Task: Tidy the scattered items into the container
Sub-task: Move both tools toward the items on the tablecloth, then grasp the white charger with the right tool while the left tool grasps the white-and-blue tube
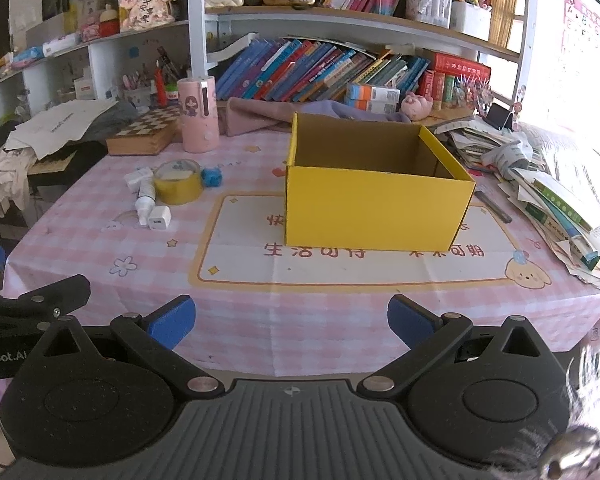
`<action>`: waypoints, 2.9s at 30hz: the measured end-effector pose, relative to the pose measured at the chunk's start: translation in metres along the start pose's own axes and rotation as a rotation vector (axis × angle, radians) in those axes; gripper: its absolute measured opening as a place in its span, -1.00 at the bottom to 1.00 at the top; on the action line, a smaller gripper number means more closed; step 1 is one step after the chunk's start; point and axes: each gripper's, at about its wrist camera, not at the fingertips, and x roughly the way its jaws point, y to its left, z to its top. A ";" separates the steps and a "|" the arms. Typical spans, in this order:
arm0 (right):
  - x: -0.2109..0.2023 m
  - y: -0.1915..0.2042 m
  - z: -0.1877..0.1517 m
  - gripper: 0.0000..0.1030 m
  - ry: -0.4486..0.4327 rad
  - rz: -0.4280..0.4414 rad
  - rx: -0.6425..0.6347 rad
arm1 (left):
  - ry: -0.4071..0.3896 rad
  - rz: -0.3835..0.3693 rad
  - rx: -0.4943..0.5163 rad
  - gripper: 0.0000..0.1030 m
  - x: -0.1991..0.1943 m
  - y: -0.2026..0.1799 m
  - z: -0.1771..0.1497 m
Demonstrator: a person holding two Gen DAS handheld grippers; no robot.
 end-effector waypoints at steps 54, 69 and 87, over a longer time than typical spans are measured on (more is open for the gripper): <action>0.106 0.070 0.075 0.98 -0.010 0.194 -0.123 | 0.054 0.130 -0.179 1.00 0.070 0.086 0.025; 0.154 0.072 0.112 0.92 -0.017 0.269 -0.161 | 0.106 0.192 -0.217 1.00 0.106 0.089 0.042; 0.221 0.089 0.136 0.57 0.088 0.368 -0.184 | 0.203 0.141 -0.192 1.00 0.168 0.092 0.044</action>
